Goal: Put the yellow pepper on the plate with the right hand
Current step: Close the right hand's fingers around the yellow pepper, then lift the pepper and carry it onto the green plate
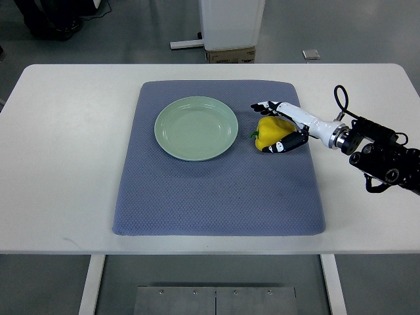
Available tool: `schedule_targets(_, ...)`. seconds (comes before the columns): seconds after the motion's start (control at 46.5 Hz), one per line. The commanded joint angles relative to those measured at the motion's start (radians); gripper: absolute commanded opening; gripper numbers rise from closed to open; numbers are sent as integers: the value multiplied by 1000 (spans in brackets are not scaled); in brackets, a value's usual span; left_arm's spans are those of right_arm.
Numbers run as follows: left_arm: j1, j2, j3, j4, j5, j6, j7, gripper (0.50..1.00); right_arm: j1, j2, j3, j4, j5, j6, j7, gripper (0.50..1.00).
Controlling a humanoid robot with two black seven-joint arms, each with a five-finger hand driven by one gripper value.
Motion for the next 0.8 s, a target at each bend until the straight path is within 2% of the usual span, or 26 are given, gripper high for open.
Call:
schedule_targets(0.0, 0, 0, 0, 0, -1, 0, 0, 1000, 0, 6, 0, -7, 0, 0, 0, 797)
schedule_targets(0.151, 0, 0, 0, 0, -1, 0, 0, 1000, -11, 20, 0, -15, 0, 0, -1, 655)
schedule_targets(0.194, 0, 0, 0, 0, -1, 0, 0, 1000, -13, 24, 0, -19, 2, 0, -3, 592)
schedule_targets(0.237, 0, 0, 0, 0, -1, 0, 0, 1000, -13, 29, 0, -22, 2, 0, -4, 508)
schedule_targets(0.258, 0, 0, 0, 0, -1, 0, 0, 1000, -13, 31, 0, -24, 2, 0, -4, 500)
schedule_targets(0.774, 0, 0, 0, -1, -1, 0, 0, 1000, 32, 23, 45, -15, 20, 5, -15, 500)
